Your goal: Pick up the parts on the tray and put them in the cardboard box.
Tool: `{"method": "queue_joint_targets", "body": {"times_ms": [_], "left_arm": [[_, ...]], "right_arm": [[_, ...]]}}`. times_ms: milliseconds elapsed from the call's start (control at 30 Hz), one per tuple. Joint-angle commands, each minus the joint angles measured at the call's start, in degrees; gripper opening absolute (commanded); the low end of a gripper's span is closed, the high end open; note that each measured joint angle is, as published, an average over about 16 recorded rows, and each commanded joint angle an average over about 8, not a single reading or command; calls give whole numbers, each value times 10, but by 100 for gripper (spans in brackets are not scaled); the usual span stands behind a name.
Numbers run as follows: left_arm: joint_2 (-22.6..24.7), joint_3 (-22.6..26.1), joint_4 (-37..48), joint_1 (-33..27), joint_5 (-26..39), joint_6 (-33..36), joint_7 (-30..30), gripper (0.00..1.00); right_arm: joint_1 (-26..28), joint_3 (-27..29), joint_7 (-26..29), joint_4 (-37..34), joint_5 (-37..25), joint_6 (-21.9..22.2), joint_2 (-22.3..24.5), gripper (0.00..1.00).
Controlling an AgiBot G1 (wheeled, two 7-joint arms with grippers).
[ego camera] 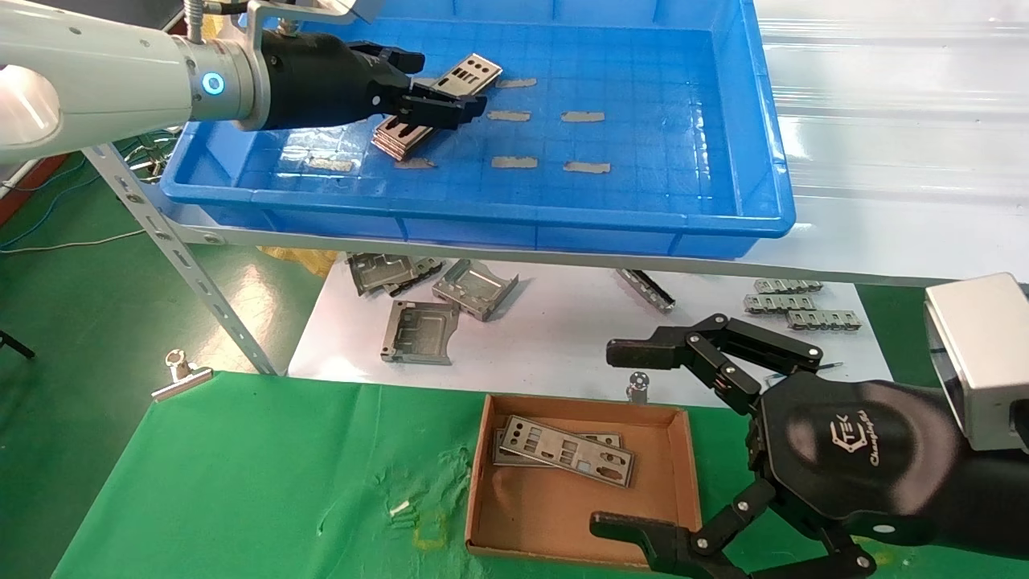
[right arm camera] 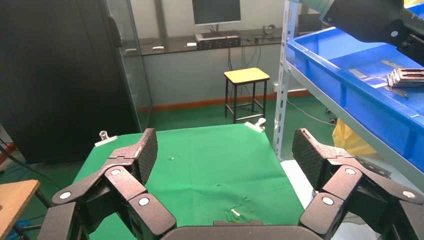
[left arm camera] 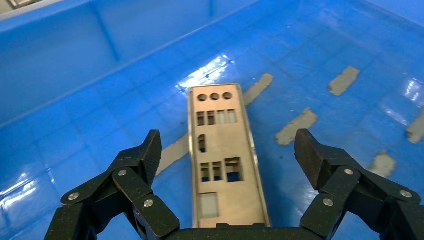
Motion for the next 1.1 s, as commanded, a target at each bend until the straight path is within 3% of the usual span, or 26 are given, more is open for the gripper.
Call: {"method": "queue_joint_targets", "body": {"times_ms": [33,1100], "left_arm": [[0,0,1,2,-1,-7,-4,0],[0,11,-16,-1,-6,-8,5,0]], "right_arm": [[0,0,0,0,0,0,0,100],[0,0,0,0,0,0,0,100]]}}
